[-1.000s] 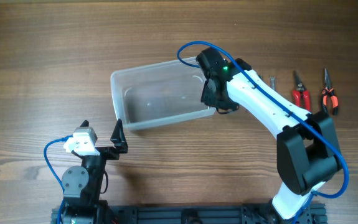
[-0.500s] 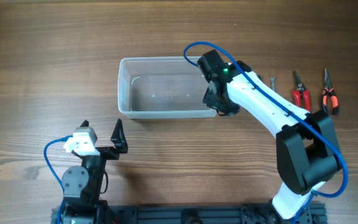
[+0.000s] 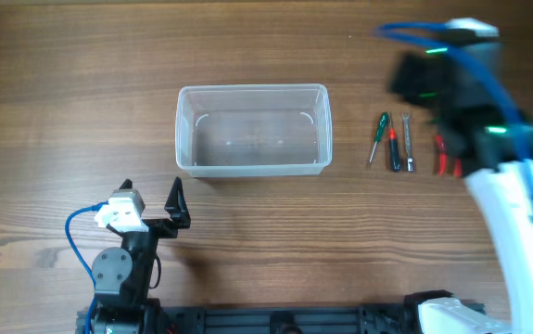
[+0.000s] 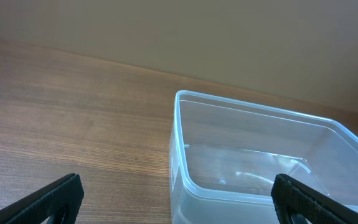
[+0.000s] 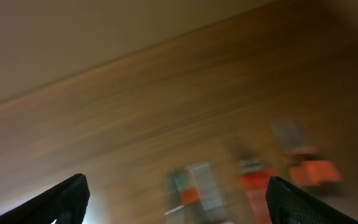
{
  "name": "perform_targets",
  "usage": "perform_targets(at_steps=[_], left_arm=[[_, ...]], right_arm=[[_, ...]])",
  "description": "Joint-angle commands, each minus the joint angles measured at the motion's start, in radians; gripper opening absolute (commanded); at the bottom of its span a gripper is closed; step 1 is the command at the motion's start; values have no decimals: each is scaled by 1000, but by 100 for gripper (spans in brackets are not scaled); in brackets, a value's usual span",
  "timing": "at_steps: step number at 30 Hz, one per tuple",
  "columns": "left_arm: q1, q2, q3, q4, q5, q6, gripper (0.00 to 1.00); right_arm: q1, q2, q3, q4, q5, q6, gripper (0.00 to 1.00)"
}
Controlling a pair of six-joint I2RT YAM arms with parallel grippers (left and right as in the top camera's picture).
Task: Pack container
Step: 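Move the right gripper to the orange-black pliers and grasp them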
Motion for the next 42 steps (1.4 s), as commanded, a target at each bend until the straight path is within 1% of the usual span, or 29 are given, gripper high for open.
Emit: perform_targets(at_steps=[1,4,6,8,9,11,13,16,22,30,34,35,36,37,40,41,42], left_arm=[[6,-5,-6,0,-3,-12,100],[6,-5,-6,0,-3,-12,100],[6,-4,-6,0,-3,-12,100],[6,-4,-6,0,-3,-12,100],[6,-5,-6,0,-3,-12,100],[6,-5,-6,0,-3,-12,100],[6,-5,-6,0,-3,-12,100],[6,-4,-6,0,-3,-12,100],[6,-5,-6,0,-3,-12,100],[6,-5,-6,0,-3,-12,100],[6,-5,-6,0,-3,-12,100],[6,-5,-6,0,-3,-12,100],[6,-5,-6,0,-3,-12,100],[6,-5,-6,0,-3,-12,100],[6,-4,-6,0,-3,-12,100],[6,-5,-6,0,-3,-12,100],[6,-5,-6,0,-3,-12,100]], right_arm=[[-200,75,-16,-23,37,-163,91],[-322,159,-17,-39,-66,-200,90],[-395,254,-17,-53,-150,-219,87],[-430,329,-17,-58,-173,-231,84],[-450,389,-17,-60,-215,-263,79],[-470,466,-17,-74,-251,-272,73],[-482,518,-17,-83,-251,-273,71],[-505,570,-17,-81,-250,-272,70],[-555,609,-17,-58,-284,-286,71],[-557,682,-17,24,-356,-326,70],[-557,713,-17,35,-355,-326,62],[-557,721,-17,36,-355,-326,57],[-557,732,-17,37,-355,-325,56],[-557,745,-17,37,-355,-325,48],[-557,758,-17,34,-355,-322,34],[-557,758,-17,34,-355,-320,31],[-557,758,-17,33,-354,-314,30]])
